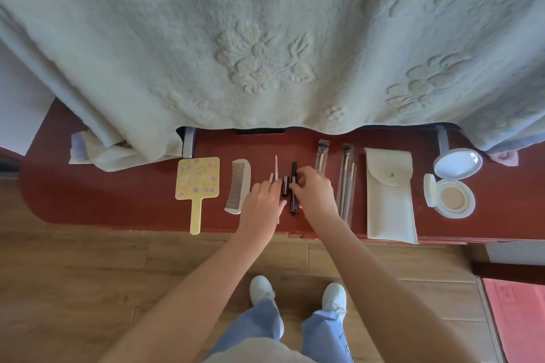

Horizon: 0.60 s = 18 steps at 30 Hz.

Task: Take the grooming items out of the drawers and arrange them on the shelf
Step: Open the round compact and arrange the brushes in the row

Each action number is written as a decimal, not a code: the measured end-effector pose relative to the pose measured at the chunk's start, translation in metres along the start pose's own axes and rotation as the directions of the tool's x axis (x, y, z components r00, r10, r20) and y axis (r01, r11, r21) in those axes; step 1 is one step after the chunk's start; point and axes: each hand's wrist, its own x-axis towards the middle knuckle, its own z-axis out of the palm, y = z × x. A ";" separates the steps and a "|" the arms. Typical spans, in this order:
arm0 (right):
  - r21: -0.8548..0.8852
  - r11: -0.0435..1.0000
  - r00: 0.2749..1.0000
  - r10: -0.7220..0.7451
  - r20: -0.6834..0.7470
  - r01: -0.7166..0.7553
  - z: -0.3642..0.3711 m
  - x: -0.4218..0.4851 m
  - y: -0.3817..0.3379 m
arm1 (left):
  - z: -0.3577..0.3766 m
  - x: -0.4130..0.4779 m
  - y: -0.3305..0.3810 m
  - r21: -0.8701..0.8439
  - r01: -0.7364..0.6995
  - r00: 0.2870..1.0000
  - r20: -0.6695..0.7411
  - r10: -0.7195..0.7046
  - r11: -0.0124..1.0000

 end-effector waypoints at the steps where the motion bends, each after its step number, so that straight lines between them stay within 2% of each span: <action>1: 0.004 1.000 1.000 -0.003 0.002 0.003 0.002 0.000 -0.001 | 0.000 -0.001 -0.001 0.000 0.000 1.000 -0.003 0.000 1.000; 11: 0.061 0.998 0.999 -0.022 -0.038 0.024 -0.001 -0.001 -0.001 | -0.008 -0.002 -0.001 -0.074 -0.011 1.000 -0.021 0.010 0.997; 14: 0.096 0.995 0.994 -0.007 -0.112 0.018 -0.013 -0.004 0.008 | -0.012 -0.002 0.001 -0.119 0.062 0.998 -0.013 -0.064 0.991; 18: 0.067 0.997 0.996 -0.023 -0.081 0.028 -0.017 -0.007 0.017 | -0.013 -0.008 -0.001 -0.109 0.122 0.992 0.030 -0.119 0.987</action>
